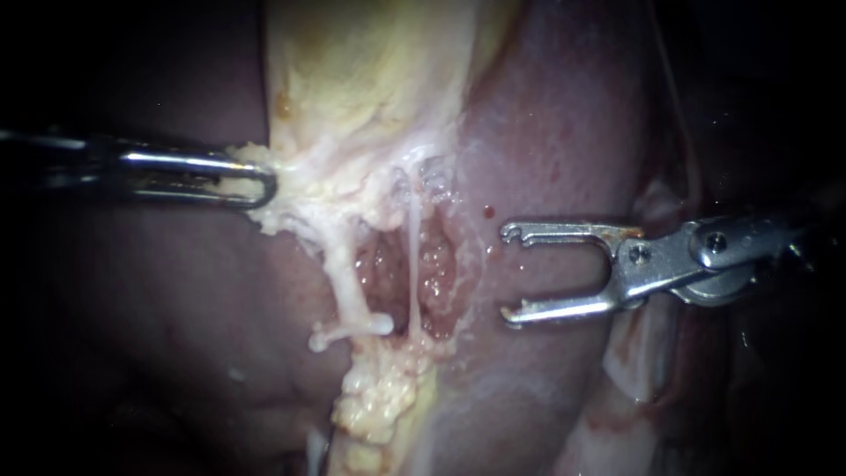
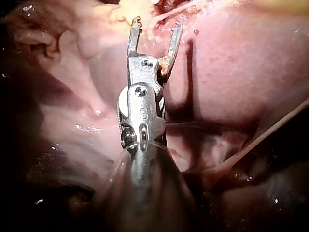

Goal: Going back first clip left tube

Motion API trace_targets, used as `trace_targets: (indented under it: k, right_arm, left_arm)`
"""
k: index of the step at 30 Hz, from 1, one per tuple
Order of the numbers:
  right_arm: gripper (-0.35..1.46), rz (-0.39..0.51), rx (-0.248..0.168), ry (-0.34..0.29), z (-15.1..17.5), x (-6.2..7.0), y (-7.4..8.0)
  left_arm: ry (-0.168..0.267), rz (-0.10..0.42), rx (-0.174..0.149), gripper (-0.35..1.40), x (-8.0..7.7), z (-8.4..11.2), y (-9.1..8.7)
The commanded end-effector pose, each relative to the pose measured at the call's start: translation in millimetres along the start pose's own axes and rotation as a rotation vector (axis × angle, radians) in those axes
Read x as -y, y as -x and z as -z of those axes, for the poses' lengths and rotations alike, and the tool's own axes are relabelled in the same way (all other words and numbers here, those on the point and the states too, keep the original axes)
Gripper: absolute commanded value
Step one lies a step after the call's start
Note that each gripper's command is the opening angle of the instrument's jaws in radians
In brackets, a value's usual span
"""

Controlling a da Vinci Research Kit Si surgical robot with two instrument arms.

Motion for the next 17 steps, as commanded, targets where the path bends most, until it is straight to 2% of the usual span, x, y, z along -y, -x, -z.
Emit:
trace_targets:
  k: [1, 6, 14, 17]
  right_arm:
    - [0.50, 0.000, 0.000, -0.003, 0.0, 0.0, 0.0]
    - [0.50, 0.000, 0.000, -0.006, 0.0, 0.0, 0.0]
    - [0.50, 0.000, -0.001, -0.012, -0.1, 0.1, -0.1]
    - [0.50, 0.001, 0.001, -0.053, -0.8, 0.4, 0.0]
  left_arm:
    - [-0.003, -0.007, 0.006, -0.35, 0.2, -0.6, 0.2]
    - [-0.002, -0.009, 0.017, -0.35, 0.8, -2.2, 0.9]
    - [-0.001, -0.008, 0.017, -0.35, 0.9, -2.1, 0.8]
    - [0.002, -0.008, 0.019, -0.35, 0.9, -1.7, 0.8]
